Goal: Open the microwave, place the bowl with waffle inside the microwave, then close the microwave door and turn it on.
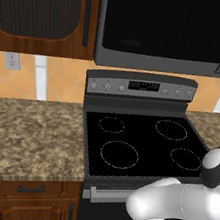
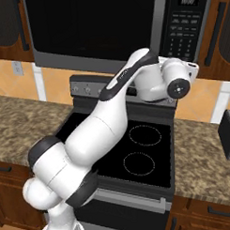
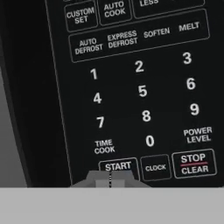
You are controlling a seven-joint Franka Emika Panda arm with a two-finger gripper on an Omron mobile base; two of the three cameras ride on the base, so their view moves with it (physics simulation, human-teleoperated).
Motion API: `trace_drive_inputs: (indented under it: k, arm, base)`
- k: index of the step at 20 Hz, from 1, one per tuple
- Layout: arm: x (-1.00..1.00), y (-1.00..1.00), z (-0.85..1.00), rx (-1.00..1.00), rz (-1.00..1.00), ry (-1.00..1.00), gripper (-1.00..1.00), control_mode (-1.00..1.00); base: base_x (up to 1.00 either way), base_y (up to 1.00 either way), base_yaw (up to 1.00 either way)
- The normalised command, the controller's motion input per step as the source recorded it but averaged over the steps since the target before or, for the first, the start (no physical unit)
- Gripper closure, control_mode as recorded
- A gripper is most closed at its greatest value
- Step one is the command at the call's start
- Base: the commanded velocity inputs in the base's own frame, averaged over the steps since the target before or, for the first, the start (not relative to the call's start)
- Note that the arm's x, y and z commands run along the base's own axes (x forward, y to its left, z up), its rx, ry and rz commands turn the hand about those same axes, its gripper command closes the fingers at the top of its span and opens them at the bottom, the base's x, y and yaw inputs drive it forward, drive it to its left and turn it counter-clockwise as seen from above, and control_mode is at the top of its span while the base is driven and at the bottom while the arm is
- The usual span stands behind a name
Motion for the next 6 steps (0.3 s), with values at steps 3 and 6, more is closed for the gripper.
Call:
trace_drive_inputs:
  k: [3,6]
  arm:
    - [-0.9,0.0,0.0,0.0,0.0,-0.1,1.0,-1.0]
    - [-1.0,0.0,0.0,0.0,0.0,-0.22,1.0,-1.0]
  base:
    - [0.0,0.0,0.0]
    - [0.0,0.0,0.0]
